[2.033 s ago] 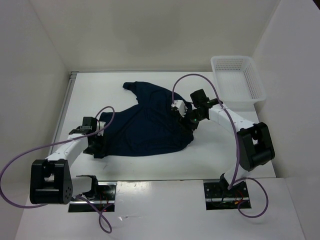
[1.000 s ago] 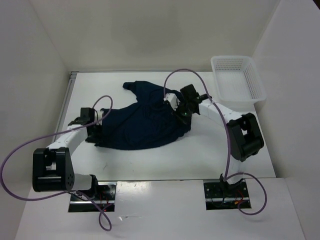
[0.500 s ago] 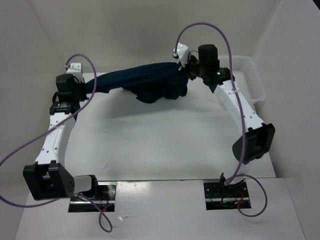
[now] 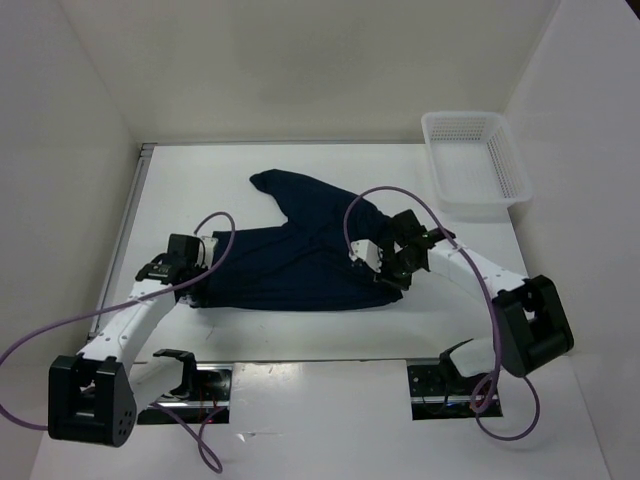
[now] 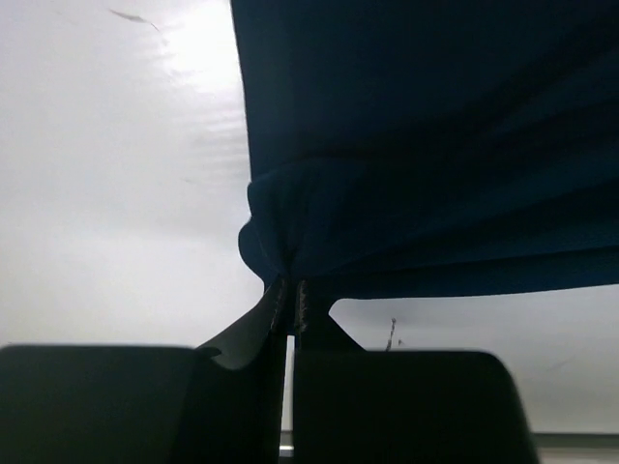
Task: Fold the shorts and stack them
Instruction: Flatten the shorts out
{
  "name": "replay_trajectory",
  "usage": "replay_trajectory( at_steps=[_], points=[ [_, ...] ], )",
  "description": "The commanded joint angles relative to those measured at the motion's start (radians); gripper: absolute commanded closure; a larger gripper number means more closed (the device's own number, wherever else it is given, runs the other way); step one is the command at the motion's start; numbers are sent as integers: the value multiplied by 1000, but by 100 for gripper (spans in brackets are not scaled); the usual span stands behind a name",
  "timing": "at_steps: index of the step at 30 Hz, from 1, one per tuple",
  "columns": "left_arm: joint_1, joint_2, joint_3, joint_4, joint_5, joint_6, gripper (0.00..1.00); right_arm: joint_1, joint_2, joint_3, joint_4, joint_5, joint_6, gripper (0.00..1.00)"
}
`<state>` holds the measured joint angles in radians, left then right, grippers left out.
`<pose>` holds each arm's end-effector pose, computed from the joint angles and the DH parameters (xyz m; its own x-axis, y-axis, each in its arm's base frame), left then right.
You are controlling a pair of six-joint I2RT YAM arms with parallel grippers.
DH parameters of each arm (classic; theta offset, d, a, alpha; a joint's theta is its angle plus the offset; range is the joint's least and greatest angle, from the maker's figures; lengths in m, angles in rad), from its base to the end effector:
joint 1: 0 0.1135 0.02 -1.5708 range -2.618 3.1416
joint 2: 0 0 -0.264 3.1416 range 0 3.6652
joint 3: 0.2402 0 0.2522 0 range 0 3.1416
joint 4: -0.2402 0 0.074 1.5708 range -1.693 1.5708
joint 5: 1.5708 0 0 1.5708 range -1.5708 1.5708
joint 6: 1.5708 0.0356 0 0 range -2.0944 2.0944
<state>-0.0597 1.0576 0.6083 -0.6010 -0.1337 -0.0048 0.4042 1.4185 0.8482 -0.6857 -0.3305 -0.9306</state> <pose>0.1914 -0.0067 0.1963 -0.8660 0.0470 -0.4979 -0.0112 0.9935 0.1133 0.2270 0.1097 0.1903 -0.1498 -0.8891 -0.4324 -0.9785 0.1960 -0.0640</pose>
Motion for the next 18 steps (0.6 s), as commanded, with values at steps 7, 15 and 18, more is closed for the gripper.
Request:
replay_trajectory(
  at_steps=[7, 15, 18],
  points=[
    [-29, -108, 19, -219, 94, 5, 98, 5, -157, -14, -135, -134, -85, 100],
    [-29, -143, 28, -276, 124, 5, 95, 5, -187, -2, -293, -157, -186, 79],
    [-29, -143, 59, -305, 150, 5, 42, 5, -187, 11, -325, -144, -208, 38]
  ],
)
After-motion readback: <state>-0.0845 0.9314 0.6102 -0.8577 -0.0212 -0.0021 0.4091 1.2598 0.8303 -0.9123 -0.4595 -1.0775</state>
